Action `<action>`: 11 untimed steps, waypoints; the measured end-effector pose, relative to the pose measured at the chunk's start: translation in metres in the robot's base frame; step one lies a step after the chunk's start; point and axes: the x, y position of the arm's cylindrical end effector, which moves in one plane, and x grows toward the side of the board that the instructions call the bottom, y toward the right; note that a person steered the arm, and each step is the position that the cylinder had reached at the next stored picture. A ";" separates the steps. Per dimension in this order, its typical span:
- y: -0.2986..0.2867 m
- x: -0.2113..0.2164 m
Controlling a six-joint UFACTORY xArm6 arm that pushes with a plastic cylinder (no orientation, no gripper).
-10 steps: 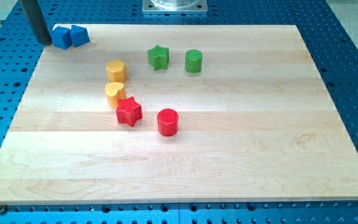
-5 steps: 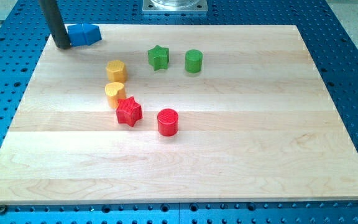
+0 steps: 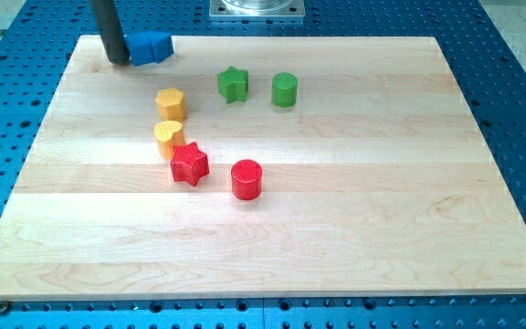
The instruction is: Slide the blue blocks diagonally top right to the green circle
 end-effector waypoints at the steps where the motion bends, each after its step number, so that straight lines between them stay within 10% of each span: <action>1: 0.016 -0.024; 11: 0.234 0.015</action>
